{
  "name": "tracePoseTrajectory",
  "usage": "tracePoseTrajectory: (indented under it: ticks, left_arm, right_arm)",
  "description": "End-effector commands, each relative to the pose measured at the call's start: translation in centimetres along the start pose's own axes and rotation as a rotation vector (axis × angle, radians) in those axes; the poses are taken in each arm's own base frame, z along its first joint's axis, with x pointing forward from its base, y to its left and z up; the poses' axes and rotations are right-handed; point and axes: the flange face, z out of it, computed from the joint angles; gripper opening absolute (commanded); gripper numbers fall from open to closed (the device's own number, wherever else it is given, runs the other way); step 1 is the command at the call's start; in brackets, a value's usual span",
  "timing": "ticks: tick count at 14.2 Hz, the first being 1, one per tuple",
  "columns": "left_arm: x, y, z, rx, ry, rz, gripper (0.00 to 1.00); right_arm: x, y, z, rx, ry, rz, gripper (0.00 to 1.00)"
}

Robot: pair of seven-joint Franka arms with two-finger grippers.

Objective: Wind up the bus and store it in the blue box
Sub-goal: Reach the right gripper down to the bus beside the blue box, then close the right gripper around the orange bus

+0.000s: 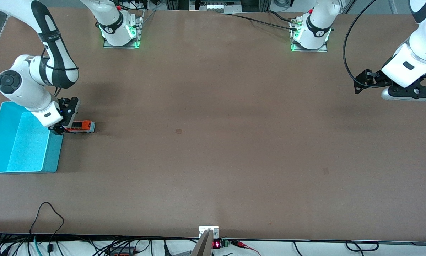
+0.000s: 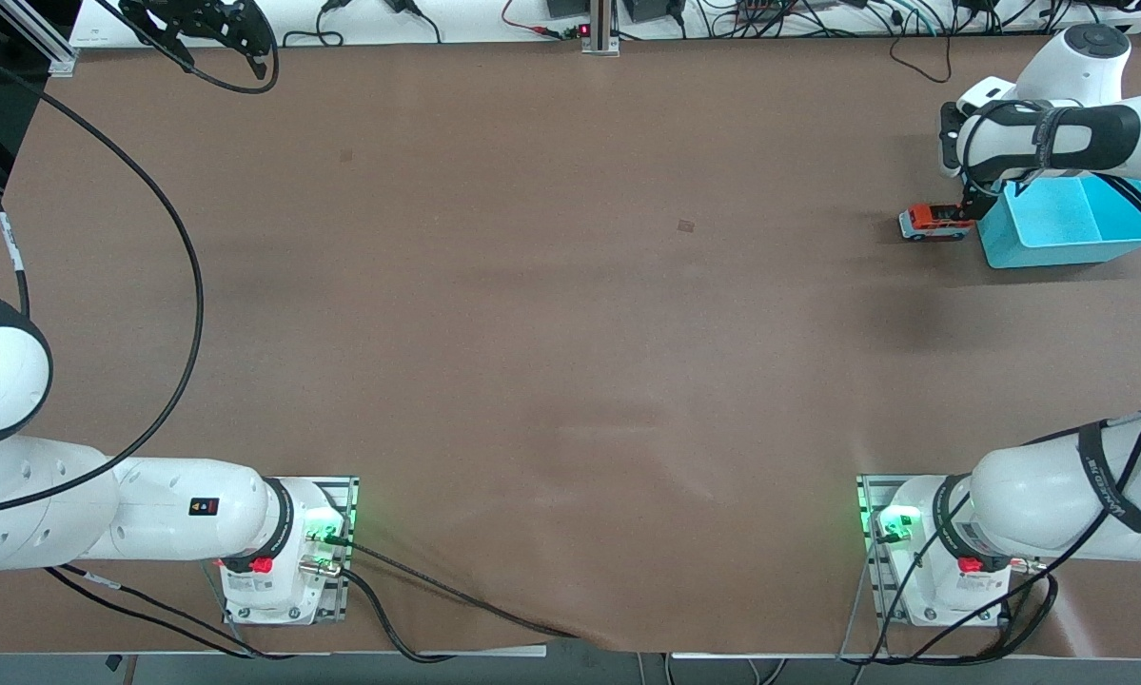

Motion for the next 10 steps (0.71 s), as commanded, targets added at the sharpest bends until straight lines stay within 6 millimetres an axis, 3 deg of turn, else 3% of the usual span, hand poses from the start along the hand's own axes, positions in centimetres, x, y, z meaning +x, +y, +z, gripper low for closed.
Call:
tracePoseTrajectory:
  ticks: [1,6,10]
  left_arm:
    - [0.0,0.4,-0.6,-0.006,0.014,-0.008,1.00]
    - [0.4,0.6,-0.2,-0.007,0.012,-0.003,1.00]
    - [0.9,0.6,-0.7,-0.008,0.020,-0.002,1.00]
  right_arm:
    - [0.7,0.1,0.8,-0.013,0.003,-0.041,1.00]
    - [1.2,-0.3,3.7,0.014,0.010,-0.048,1.00]
    - [0.3,-0.6,5.3,0.031,0.012,-0.030,1.00]
